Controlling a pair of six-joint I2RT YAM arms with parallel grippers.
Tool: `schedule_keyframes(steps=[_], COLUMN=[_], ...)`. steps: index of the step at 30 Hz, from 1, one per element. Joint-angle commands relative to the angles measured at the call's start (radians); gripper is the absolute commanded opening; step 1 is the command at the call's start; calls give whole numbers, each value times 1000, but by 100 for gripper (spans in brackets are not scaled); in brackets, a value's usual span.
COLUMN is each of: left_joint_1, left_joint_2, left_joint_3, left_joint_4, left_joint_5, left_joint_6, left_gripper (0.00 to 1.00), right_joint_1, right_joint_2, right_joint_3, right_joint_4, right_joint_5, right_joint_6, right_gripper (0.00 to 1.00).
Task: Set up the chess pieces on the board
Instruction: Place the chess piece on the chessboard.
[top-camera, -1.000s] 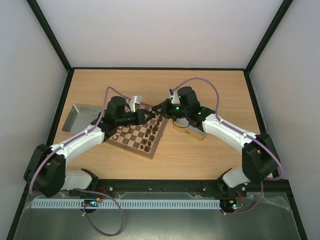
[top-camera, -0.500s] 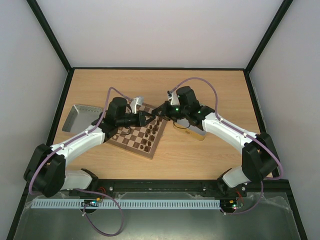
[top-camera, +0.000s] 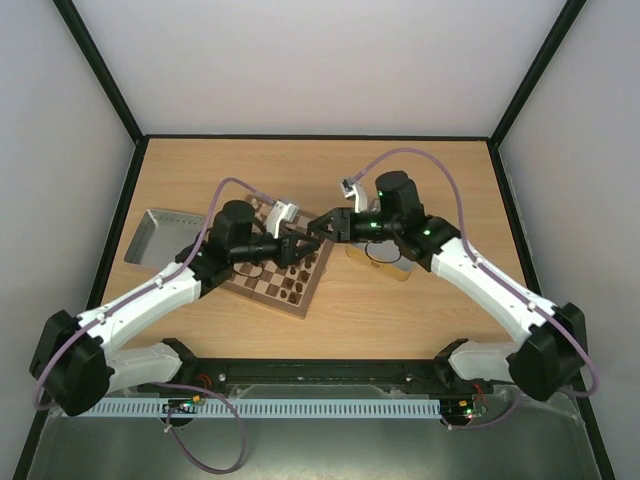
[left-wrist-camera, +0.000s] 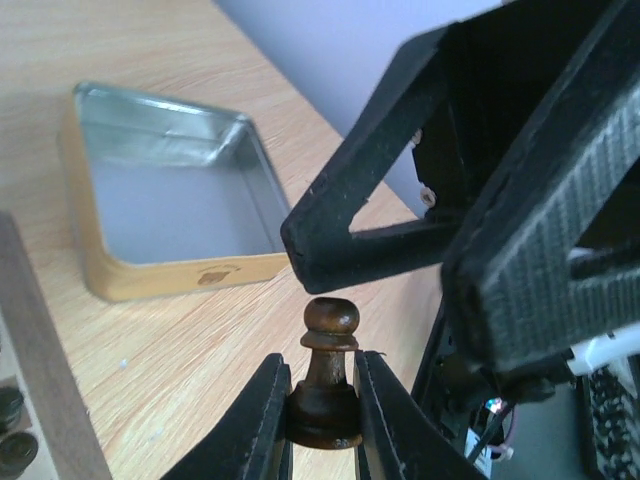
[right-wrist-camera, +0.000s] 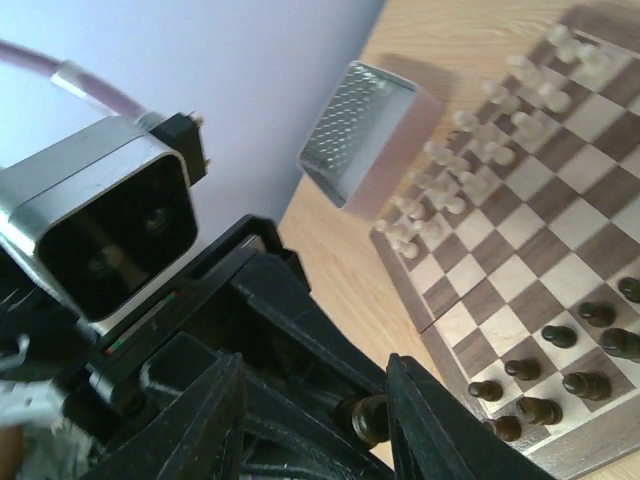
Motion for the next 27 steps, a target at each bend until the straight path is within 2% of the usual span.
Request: schedule_keyframes(steps=[1, 3, 8, 11, 16, 19, 27], left_joint_1=[-40, -57, -71, -76, -78, -79, -80], left_joint_2=[-71, -85, -99, -103, -102, -96, -83], left_joint_3=[31, 47, 69, 73, 78, 77, 73], left_joint_4=[-10, -34, -52, -52, -48, -44, -45], left_joint_5=[26, 27, 77, 82, 69, 89, 129], left_joint_6=[161, 217, 285, 297, 297, 298, 308], left_gripper=[2, 2, 2, 2, 2, 2, 2], right_joint_1=[-2, -3, -3, -2, -2, -2, -2], right_joint_2=[-92, -128, -180, -178, -182, -173, -149], right_joint_3=[-10, -15, -12, -9, -20, -20, -25], right_joint_4=[-86, -109, -178, -217, -222, -212, -138], right_joint_5=[-87, -106, -107, -97, -123, -125, -149], right_joint_6=[-124, -148, -205, -234, -258, -257, -217], right_gripper=[38, 39, 48, 48, 39, 30, 22])
